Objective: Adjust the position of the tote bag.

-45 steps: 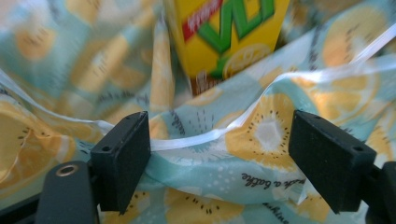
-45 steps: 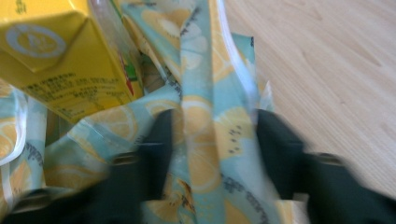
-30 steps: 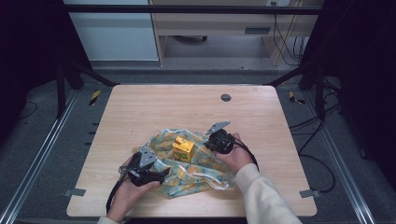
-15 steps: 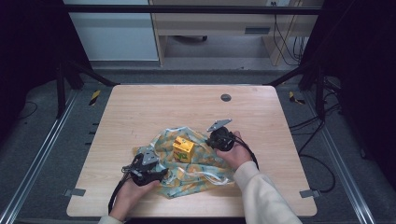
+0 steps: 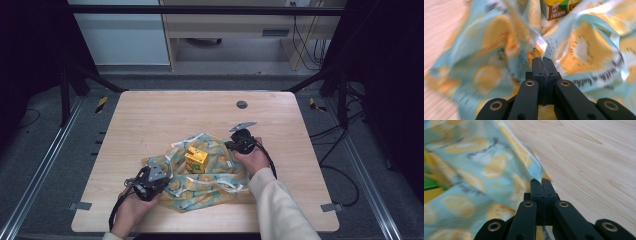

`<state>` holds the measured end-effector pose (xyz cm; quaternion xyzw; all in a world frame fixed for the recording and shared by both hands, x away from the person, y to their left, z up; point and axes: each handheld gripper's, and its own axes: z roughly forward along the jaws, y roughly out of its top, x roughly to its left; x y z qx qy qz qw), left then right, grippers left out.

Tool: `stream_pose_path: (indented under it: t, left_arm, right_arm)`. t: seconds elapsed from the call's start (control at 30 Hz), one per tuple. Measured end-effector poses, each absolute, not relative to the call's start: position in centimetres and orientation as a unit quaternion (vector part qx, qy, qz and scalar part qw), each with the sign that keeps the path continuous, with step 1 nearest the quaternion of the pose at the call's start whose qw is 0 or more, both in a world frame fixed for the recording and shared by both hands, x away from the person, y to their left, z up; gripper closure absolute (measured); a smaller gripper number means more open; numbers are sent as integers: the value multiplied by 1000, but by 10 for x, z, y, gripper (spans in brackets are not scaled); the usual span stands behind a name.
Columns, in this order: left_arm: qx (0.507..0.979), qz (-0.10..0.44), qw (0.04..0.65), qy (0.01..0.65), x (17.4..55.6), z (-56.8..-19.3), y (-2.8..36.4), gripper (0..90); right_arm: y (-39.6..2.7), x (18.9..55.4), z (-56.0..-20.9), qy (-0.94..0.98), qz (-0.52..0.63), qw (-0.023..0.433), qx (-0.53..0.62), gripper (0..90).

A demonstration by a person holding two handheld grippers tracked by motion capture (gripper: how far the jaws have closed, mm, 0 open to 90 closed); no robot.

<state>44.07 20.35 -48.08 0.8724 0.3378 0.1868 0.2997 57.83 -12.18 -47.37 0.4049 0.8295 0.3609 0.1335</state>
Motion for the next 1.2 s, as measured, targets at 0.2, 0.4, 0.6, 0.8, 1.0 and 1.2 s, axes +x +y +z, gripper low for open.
stream_pose_path:
  t: [0.2,0.4,0.6,0.8,1.0,1.2]
  left_arm:
    - [877,190,290,332,436,-476,214,900]
    - [871,192,297,342,436,-474,224,900]
    - [871,188,299,340,434,-475,227,900]
    - [876,186,295,332,431,-475,224,900]
    - [876,183,295,335,431,-476,228,900]
    - [879,181,291,330,429,-477,226,900]
  right_arm:
    - [-135,589,-482,813,362,137,435,900]
    - [-139,593,-483,809,362,146,440,900]
    - [-134,596,-475,815,356,159,429,900]
    - [-130,597,-469,817,350,175,424,900]
    - [-127,596,-467,818,349,181,421,900]
    - [-125,595,-466,820,340,193,417,900]
